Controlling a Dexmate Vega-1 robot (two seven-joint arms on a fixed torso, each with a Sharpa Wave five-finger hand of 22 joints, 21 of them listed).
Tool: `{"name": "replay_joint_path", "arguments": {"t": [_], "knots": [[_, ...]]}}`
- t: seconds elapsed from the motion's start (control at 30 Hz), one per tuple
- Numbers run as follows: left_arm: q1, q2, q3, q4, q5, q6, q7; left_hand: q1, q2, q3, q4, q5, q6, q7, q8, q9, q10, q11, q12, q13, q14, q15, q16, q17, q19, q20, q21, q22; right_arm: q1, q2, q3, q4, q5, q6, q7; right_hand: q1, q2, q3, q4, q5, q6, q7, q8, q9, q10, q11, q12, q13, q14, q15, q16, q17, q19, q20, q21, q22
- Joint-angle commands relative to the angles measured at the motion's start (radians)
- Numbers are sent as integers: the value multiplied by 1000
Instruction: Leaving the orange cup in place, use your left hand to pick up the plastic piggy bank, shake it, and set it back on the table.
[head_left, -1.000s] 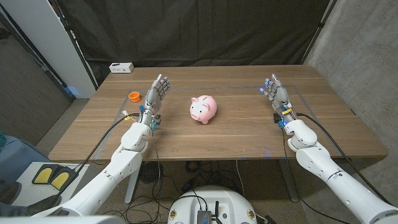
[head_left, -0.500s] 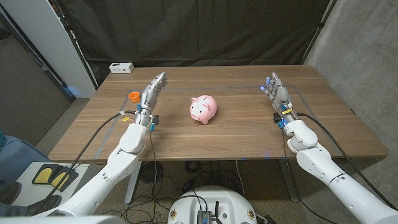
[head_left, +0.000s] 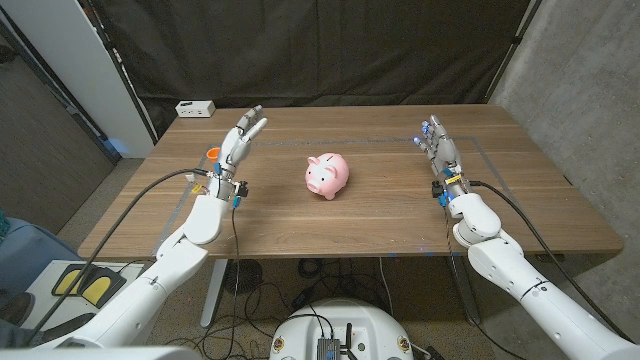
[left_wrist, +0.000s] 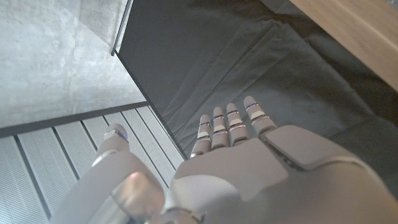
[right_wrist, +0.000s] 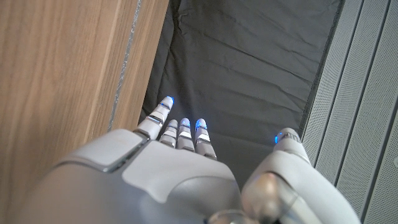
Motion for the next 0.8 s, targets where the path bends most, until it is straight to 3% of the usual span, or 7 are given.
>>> {"name": "replay_joint_path", "arguments": {"t": [0.03, 0.37, 0.8], "knots": [[41, 60, -36, -98, 242, 98, 135, 15, -1, 5, -8, -4, 4, -16, -1, 3, 4, -16, -4, 4, 15, 0, -2, 1, 2, 15, -7, 2, -8, 13, -11, -31, -50, 0, -46, 7, 6, 2, -5, -1, 3, -1, 3, 2, 10, 6, 6, 5, 3, 10, 4, 2, 2, 7, 0, 3], [57, 107, -19, -181, 332, 213, 169, 28, -9, 5, -11, -5, 5, -29, -3, 4, -1, -37, -8, 6, 18, 8, -5, 1, 0, 20, -12, 4, -31, -2, -4, -67, -54, -27, -60, 9, 7, 2, -7, -2, 3, -1, 3, 2, 10, 6, 6, 5, 5, 11, 4, 1, 3, 7, 0, 3], [32, 158, 31, -235, 383, 291, 164, 39, -17, 5, -11, -6, 1, -20, -8, 4, -2, -7, -11, 7, 18, -7, -8, 2, 0, 19, -16, 4, -52, -4, 6, -77, -50, -25, -67, 10, 8, 2, -9, -2, 3, 0, 3, 2, 10, 6, 6, 5, 5, 11, 5, 1, 4, 9, 0, 3]]}}
